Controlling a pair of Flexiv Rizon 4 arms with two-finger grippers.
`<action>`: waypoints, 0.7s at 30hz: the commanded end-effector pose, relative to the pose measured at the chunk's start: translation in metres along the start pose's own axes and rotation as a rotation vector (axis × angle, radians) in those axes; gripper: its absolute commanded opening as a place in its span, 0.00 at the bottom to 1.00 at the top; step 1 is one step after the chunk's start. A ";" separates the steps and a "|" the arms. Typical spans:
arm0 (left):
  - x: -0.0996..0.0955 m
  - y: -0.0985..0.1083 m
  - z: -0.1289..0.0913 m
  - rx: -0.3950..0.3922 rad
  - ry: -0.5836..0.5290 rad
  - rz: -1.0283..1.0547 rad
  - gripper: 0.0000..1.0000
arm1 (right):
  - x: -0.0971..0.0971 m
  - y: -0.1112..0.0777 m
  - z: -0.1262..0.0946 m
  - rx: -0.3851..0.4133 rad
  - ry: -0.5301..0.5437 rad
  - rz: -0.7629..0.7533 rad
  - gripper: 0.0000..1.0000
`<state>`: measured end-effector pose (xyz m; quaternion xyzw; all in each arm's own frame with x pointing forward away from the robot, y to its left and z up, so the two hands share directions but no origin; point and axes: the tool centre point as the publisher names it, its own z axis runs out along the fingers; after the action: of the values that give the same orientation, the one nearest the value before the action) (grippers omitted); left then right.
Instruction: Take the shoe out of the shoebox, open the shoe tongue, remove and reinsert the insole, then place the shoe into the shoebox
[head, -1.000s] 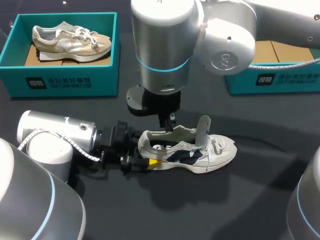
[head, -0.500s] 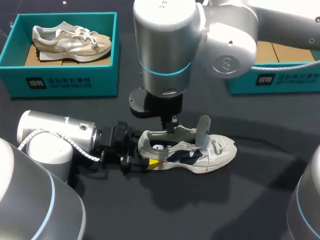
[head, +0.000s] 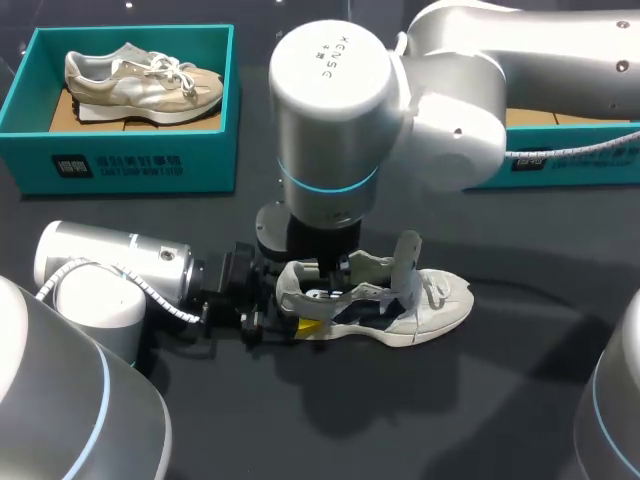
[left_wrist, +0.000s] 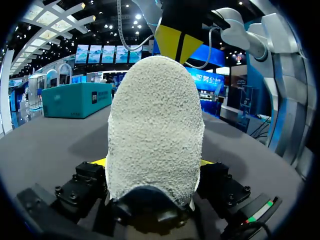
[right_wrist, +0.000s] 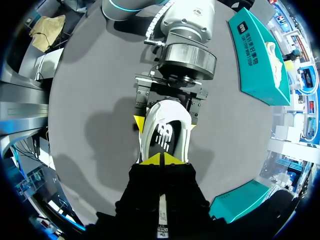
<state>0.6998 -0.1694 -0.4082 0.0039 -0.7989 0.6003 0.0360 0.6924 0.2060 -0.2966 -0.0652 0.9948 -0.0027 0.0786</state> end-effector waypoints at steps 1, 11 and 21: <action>0.000 0.000 0.002 -0.003 0.000 0.000 0.00 | -0.001 -0.002 0.005 -0.001 0.001 -0.001 0.00; 0.000 0.000 0.002 -0.003 0.000 0.000 0.00 | -0.004 -0.012 0.035 -0.039 -0.006 0.032 0.00; 0.000 0.000 0.002 -0.003 0.000 0.000 0.00 | -0.008 -0.015 0.058 -0.054 0.008 0.029 0.00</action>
<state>0.6998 -0.1694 -0.4082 0.0039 -0.7989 0.6003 0.0360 0.7059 0.1926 -0.3424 -0.0510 0.9954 0.0196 0.0787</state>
